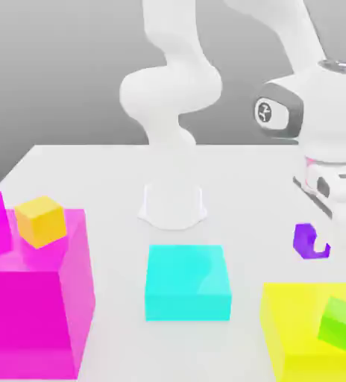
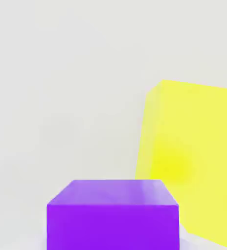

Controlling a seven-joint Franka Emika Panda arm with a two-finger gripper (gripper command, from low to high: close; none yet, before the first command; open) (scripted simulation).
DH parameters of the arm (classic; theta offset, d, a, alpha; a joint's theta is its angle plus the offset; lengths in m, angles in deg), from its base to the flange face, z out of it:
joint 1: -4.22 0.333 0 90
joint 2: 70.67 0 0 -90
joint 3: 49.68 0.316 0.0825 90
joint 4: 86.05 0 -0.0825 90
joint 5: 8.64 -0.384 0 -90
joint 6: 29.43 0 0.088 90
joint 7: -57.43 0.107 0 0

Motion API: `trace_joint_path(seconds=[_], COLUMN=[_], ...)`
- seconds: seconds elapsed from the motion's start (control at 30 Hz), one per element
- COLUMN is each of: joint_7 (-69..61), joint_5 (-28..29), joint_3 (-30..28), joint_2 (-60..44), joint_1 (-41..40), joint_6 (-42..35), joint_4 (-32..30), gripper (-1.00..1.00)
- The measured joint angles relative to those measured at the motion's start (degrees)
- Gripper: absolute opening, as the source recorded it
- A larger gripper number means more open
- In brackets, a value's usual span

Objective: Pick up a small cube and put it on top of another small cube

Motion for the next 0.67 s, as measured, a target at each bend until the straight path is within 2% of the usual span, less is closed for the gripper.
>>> trace_joint_path(seconds=[0.4,0.47,0.53,0.57,0.67], joint_7=[-13.61,-16.02,-17.92,-18.33,-18.33], joint_5=[7.30,8.13,8.17,8.12,8.11], joint_3=[-18.95,-22.47,-24.99,-25.60,-25.60], joint_2=[11.03,10.60,8.51,7.82,7.82], joint_1=[-19.55,-22.40,-24.19,-24.45,-24.45], joint_6=[-23.14,-23.82,-20.61,-19.24,-19.25], joint_4=[12.29,13.20,11.89,11.18,11.18], gripper=[-1.00,-1.00,-1.00,1.00,1.00])
